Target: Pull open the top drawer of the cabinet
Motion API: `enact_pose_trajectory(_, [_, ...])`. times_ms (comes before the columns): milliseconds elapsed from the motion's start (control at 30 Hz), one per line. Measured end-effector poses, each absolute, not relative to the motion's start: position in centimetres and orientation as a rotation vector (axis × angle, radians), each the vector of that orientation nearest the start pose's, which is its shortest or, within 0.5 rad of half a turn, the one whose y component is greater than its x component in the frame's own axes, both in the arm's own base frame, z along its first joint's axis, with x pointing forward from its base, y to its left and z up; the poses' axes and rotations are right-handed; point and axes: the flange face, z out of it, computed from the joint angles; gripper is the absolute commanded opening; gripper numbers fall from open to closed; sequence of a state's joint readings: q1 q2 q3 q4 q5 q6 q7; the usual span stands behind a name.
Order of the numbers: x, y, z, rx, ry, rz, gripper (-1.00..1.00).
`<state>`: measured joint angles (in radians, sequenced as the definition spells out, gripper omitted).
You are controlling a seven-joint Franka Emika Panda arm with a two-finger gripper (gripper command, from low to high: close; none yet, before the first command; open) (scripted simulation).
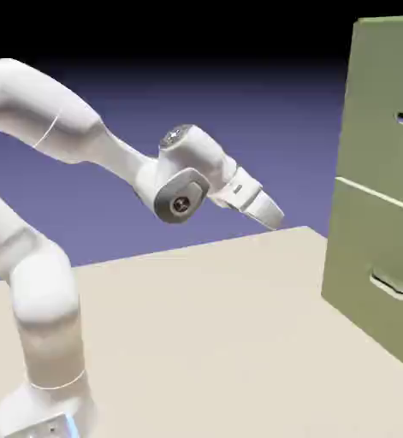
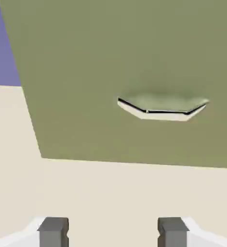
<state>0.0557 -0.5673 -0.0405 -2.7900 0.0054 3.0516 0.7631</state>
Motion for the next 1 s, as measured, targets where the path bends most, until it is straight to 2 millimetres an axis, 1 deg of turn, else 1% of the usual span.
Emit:
enact_pose_trajectory(133, [40.7, 0.4, 50.2, -2.233, 1.015, -1.051, 0.0])
enact_pose_trajectory(267, [42.0, -0.2, 53.0, -2.05, 1.068, -1.032, 0.0])
enact_pose_trajectory(500, [44.6, -1.8, 56.7, -1.754, 1.163, -0.963, 0.0])
enact_pose_trajectory(733, [47.5, -3.9, 58.9, -1.488, 1.256, -0.872, 0.0])
enact_pose_trajectory(1000, [51.3, -6.1, 59.8, -1.214, 1.355, -0.77, 0.0])
